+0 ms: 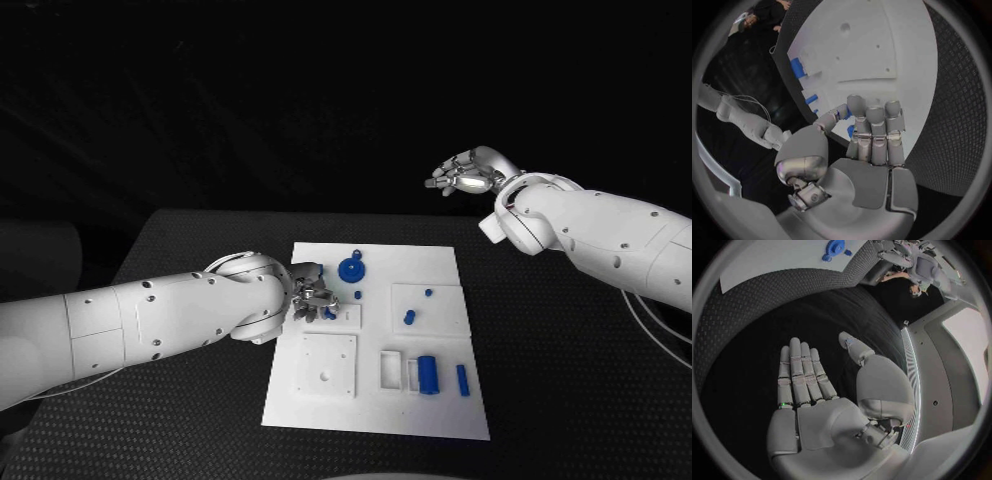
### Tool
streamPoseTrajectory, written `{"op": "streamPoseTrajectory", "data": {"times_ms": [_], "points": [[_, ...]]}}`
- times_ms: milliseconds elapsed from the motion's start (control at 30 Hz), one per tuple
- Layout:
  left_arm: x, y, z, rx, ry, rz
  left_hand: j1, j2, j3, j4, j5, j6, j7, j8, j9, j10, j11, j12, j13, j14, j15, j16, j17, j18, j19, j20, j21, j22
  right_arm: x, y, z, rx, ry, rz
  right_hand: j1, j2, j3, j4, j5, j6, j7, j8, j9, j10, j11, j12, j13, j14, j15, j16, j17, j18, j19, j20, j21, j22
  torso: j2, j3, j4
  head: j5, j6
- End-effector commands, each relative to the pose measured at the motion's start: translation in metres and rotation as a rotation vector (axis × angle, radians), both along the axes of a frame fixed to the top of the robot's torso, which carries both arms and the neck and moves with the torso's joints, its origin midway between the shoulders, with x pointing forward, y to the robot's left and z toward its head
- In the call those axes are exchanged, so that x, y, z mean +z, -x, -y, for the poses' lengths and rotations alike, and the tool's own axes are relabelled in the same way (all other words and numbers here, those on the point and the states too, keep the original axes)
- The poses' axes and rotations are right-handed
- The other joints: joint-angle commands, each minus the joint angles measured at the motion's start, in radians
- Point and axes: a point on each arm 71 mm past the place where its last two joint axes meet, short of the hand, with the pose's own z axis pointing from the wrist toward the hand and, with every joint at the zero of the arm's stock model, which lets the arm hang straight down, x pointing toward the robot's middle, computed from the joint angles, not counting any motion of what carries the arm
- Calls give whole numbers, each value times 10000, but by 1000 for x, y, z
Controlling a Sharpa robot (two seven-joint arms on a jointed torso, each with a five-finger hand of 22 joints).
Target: Assemble the parts on the task board
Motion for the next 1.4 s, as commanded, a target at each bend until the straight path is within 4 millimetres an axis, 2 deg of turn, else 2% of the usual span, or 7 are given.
{"op": "streamPoseTrajectory", "data": {"times_ms": [33, 167, 533, 1000, 1133, 1267, 1400], "points": [[-1, 0, 1, -256, -293, 166, 20, 88, 76, 4, -48, 1141, -935, 53, 16, -106, -205, 47, 8, 22, -26, 38, -3, 50, 59, -424, 34, 223, 0, 1, -2, 160, -16, -34, -16, 87, -79, 6, 39, 11, 46, 23, -7, 81, 20, -62, -10, 61, 8, -62, 9, -26, 1, 33, -37, 12, -3, 3, 3, -9, 3], [0, 0, 2, -285, -327, 338, 19, 89, 77, 6, -53, 1140, -935, 54, 17, -107, -205, 49, 8, 22, -27, 39, -4, 50, 59, -424, 35, 222, 0, 1, -2, 169, -18, -31, -18, 87, -80, 7, 41, 11, 46, 24, -8, 81, 20, -63, -10, 60, 9, -63, 9, -26, 0, 34, -39, 13, -3, 0, 2, -18, 5], [3, 0, 2, -33, 64, 801, 206, -24, 246, 300, -937, 897, -871, -4, 44, -220, -144, 189, -132, -62, -55, 87, -187, 45, -2, -457, 91, 202, 0, 1, -2, 165, -19, -42, -60, 102, -101, 37, 62, 8, 48, 28, -21, 87, 23, -80, -15, 57, 15, -80, 16, -28, -5, 41, -61, 28, -5, -3, 2, -40, 7], [4, 14, 0, 381, 893, 1446, 283, -95, 264, 400, -1026, 879, -849, -31, 31, -246, -122, 205, -179, -81, -43, 95, -235, 38, -24, -455, 92, 197, 0, 2, 3, 106, -6, -83, -112, 115, -120, 82, 91, 0, 51, 33, -39, 92, 25, -103, -19, 53, 21, -101, 25, -26, -10, 45, -89, 48, -11, 8, 15, -42, -35], [1, 16, -4, 499, 935, 1487, 409, -217, 293, 503, -1134, 860, -839, -67, 10, -257, -116, 218, -226, -87, -39, 102, -280, 41, -29, -458, 97, 194, -1, 2, 4, 88, -11, -93, -158, 131, -130, 128, 112, -2, 51, 38, -51, 96, 26, -117, -20, 52, 24, -114, 32, -24, -10, 48, -108, 62, -11, 12, 14, -46, -30], [-4, 17, -8, 671, 959, 1496, 725, -415, 331, 729, -1467, 832, -820, -136, -29, -271, -97, 244, -311, -107, -42, 121, -360, 43, -40, -459, 101, 190, -1, 2, 5, 67, -12, -95, -187, 142, -134, 162, 136, -3, 51, 42, -60, 99, 26, -128, -20, 52, 24, -124, 38, -22, -9, 50, -122, 73, -8, 8, 2, -29, -46], [-9, 19, -10, 758, 978, 1714, 917, -554, 345, 821, -1516, 833, -812, -163, -42, -275, -90, 256, -351, -118, -43, 130, -397, 44, -43, -460, 101, 188, -1, 2, 5, 57, -13, -99, -218, 157, -135, 200, 176, -6, 51, 46, -71, 103, 26, -139, -20, 52, 25, -134, 45, -19, -9, 51, -140, 86, -10, 6, 3, -40, -31]]}}
